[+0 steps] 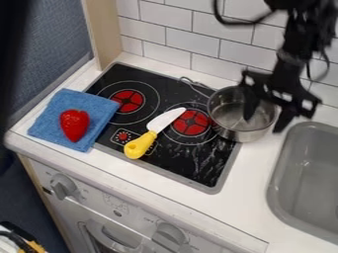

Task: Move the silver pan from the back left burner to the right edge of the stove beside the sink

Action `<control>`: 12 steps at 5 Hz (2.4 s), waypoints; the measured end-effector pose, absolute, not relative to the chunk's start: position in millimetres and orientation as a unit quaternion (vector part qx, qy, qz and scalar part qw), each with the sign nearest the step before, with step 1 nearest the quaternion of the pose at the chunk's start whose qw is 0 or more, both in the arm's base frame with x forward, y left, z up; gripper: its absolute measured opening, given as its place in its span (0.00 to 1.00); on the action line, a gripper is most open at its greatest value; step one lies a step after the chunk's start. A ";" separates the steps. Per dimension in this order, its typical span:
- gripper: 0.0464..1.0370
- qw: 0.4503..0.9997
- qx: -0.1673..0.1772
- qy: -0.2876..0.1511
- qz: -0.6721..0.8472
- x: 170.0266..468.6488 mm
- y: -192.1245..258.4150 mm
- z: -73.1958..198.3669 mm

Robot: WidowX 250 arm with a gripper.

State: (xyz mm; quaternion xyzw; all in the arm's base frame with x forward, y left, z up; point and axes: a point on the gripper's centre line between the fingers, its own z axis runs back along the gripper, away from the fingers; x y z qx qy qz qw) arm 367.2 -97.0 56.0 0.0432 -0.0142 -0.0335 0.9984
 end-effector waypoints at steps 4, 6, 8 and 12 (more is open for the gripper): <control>0.96 0.998 0.029 -0.039 -0.031 350.3 -64.9 91.7; 0.96 0.998 0.029 -0.039 -0.031 349.9 -65.4 91.7; 0.96 0.998 0.029 -0.039 -0.031 350.3 -64.9 91.7; 0.96 0.998 0.029 -0.039 -0.031 350.0 -64.8 91.7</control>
